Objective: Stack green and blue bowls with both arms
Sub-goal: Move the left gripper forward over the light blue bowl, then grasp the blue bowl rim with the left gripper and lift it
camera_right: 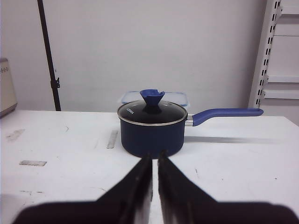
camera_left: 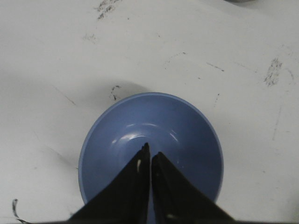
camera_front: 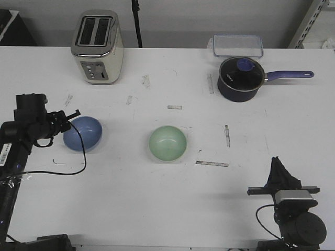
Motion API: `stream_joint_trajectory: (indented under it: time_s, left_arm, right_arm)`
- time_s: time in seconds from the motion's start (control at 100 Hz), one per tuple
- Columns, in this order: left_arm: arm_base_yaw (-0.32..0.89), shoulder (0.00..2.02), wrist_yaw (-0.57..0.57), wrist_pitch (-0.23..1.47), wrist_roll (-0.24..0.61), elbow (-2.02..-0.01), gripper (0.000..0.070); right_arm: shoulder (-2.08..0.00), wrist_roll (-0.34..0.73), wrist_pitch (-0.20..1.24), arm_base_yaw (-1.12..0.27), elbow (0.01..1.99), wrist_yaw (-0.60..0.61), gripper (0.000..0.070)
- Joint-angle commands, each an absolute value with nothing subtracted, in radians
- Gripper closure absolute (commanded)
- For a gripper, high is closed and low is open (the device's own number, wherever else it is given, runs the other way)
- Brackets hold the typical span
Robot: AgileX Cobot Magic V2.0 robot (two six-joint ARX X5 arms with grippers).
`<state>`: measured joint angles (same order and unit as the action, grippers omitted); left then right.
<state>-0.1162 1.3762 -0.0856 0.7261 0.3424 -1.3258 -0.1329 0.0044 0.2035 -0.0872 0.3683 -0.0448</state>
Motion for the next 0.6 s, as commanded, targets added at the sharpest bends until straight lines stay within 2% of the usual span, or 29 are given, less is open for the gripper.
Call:
stream_joint_trajectory:
  time_s: [0.0,0.14,0.28,0.43,0.56,0.59]
  left_arm:
    - [-0.16,1.4,-0.182,0.733,0.411,-1.346,0.0699]
    - [-0.249,1.42,-0.361,0.74,0.41,-1.346,0.0699]
    - [-0.309,1.438,-0.383,0.759,0.396,-1.345,0.0678]
    - [-0.344,1.45,-0.363,0.783,0.347,-1.344,0.0451]
    - [-0.352,1.452,-0.325,0.786,0.321,-1.327,0.0436]
    - [-0.354,1.452,-0.324,0.785,0.321,-1.317,0.0401]
  right_arm:
    - [-0.131,0.002,0.195,-0.09,0.37,-0.045,0.0688]
    - [-0.131,0.002,0.195,-0.09,0.37,-0.045,0.0688]
    - [-0.131,0.002,0.195,-0.09,0.37,-0.045,0.0688]
    - [-0.131,0.002,0.195,-0.09,0.37,-0.045,0.0688]
    - [-0.131,0.002,0.195,-0.09,0.37,-0.045,0.0688]
    - [-0.131,0.002,0.195,-0.09,0.37,-0.045,0.0688]
